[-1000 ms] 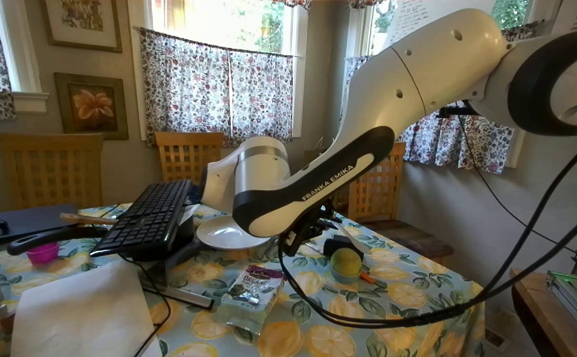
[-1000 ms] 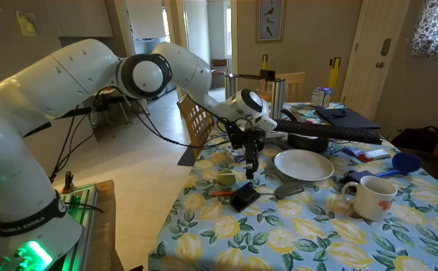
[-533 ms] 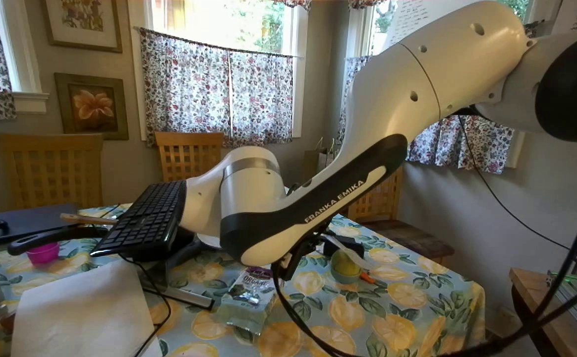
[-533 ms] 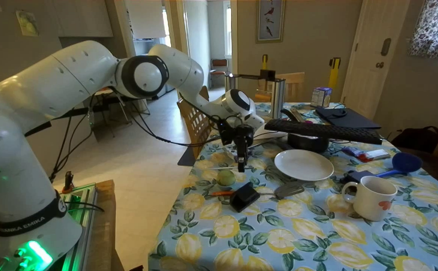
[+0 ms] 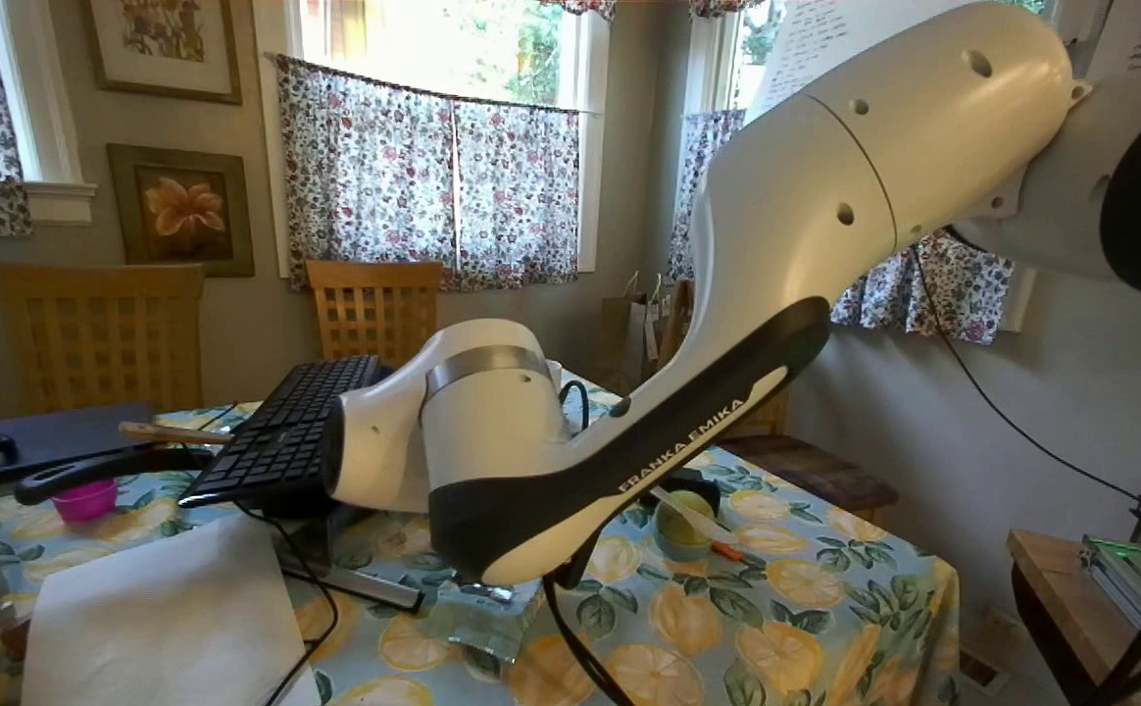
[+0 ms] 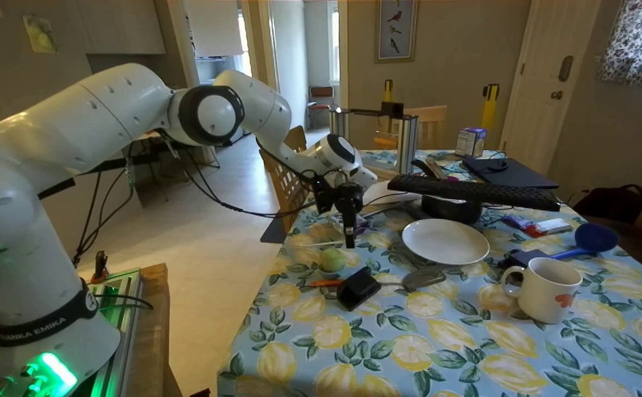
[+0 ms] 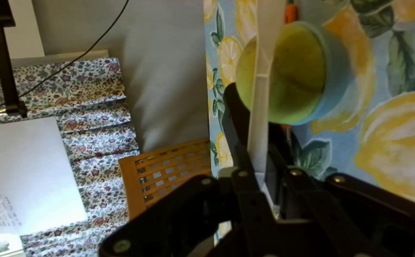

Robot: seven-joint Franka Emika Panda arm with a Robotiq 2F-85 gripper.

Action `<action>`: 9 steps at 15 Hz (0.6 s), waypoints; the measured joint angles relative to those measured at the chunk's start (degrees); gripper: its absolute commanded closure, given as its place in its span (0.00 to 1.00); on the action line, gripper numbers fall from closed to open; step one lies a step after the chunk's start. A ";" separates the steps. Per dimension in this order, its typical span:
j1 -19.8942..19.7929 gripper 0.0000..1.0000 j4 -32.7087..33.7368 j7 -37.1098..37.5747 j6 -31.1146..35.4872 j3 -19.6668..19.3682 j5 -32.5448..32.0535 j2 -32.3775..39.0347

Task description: Pick up the folk from the cup and put it on the table

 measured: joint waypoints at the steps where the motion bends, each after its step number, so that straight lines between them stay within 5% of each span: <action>1: 0.67 0.96 -0.10 -0.35 -0.32 -0.25 -1.31 -0.56; 9: 3.51 0.96 -3.48 -9.35 -5.55 -1.25 -8.17 -2.17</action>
